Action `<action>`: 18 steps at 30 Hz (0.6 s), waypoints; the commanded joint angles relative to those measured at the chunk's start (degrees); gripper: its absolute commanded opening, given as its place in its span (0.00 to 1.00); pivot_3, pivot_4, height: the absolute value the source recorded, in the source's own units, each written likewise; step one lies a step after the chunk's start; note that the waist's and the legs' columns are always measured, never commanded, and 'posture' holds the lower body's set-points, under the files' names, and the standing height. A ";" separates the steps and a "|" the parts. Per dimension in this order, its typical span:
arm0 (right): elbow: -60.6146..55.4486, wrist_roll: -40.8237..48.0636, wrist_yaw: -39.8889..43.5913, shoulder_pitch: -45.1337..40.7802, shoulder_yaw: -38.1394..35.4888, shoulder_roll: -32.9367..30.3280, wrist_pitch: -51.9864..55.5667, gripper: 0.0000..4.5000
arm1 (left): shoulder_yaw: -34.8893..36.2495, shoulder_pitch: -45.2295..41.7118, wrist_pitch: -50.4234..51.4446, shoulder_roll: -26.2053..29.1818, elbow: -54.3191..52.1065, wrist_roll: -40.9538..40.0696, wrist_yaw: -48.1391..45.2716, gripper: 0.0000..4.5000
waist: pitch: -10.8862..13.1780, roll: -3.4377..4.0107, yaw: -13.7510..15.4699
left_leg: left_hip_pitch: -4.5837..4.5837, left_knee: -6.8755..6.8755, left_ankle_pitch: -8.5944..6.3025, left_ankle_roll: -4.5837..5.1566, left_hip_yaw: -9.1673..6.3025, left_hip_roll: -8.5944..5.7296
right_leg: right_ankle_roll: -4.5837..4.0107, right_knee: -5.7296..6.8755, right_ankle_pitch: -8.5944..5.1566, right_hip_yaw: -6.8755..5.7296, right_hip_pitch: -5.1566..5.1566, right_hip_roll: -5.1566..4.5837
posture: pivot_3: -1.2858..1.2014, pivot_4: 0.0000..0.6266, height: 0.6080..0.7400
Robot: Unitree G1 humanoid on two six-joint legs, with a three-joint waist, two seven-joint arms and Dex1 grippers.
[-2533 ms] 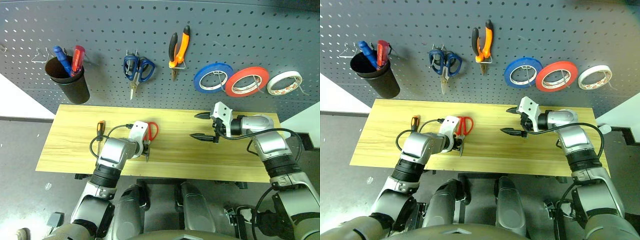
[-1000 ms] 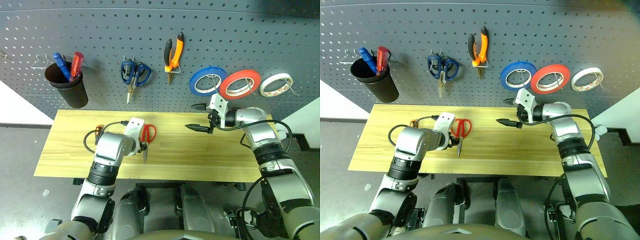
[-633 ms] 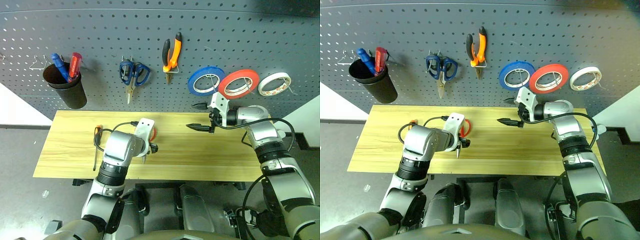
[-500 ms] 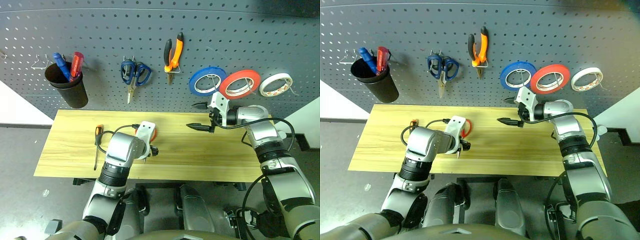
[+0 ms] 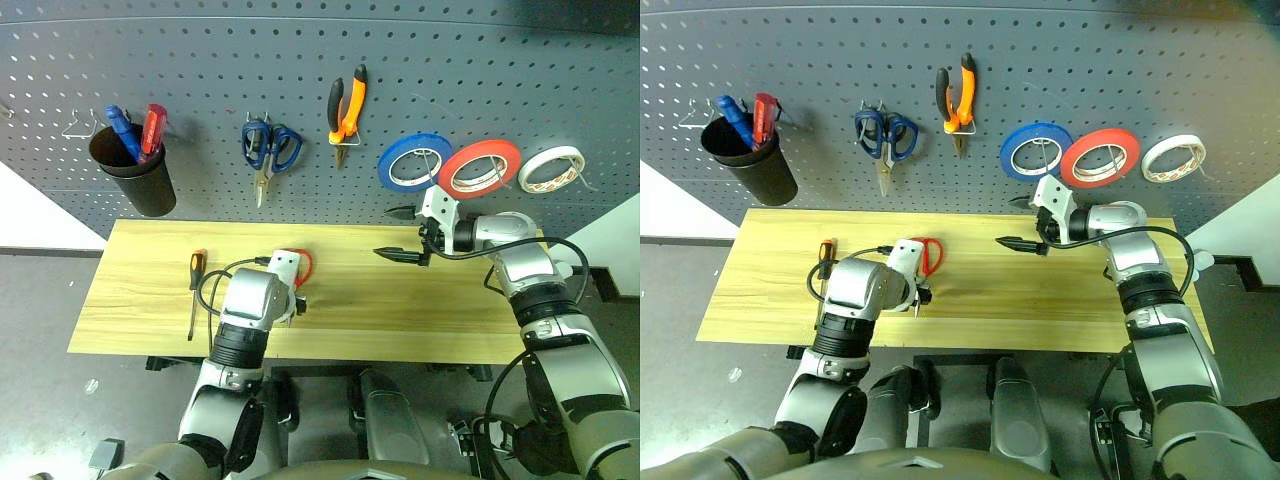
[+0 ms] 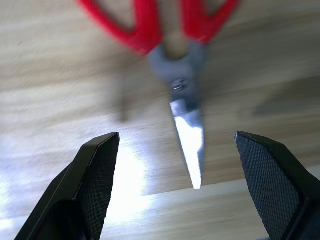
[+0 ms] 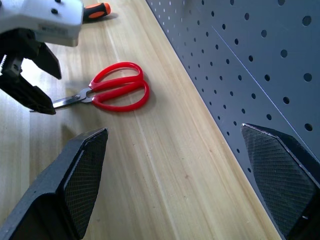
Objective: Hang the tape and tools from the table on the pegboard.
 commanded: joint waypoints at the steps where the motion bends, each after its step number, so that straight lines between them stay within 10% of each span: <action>1: -0.31 0.01 -0.41 -0.77 -1.43 -0.03 -1.27 1.00 | 1.13 0.38 -1.03 -1.21 0.16 1.25 1.33 0.86 | 0.00 0.00 0.00 | 0.00 0.00 0.00 0.00 0.00 0.00 | 0.00 0.00 0.00 0.00 0.00 0.00 | 0.46 0.30 0.95; 18: -3.09 0.51 -0.32 1.07 -1.42 -1.13 0.33 1.00 | 4.72 -2.98 -9.03 -1.55 10.41 0.73 1.65 0.86 | -0.10 0.01 -0.08 | 0.11 0.05 0.00 0.00 0.00 0.00 | 0.02 0.04 0.01 -0.01 0.10 -0.01 | 0.45 0.30 0.95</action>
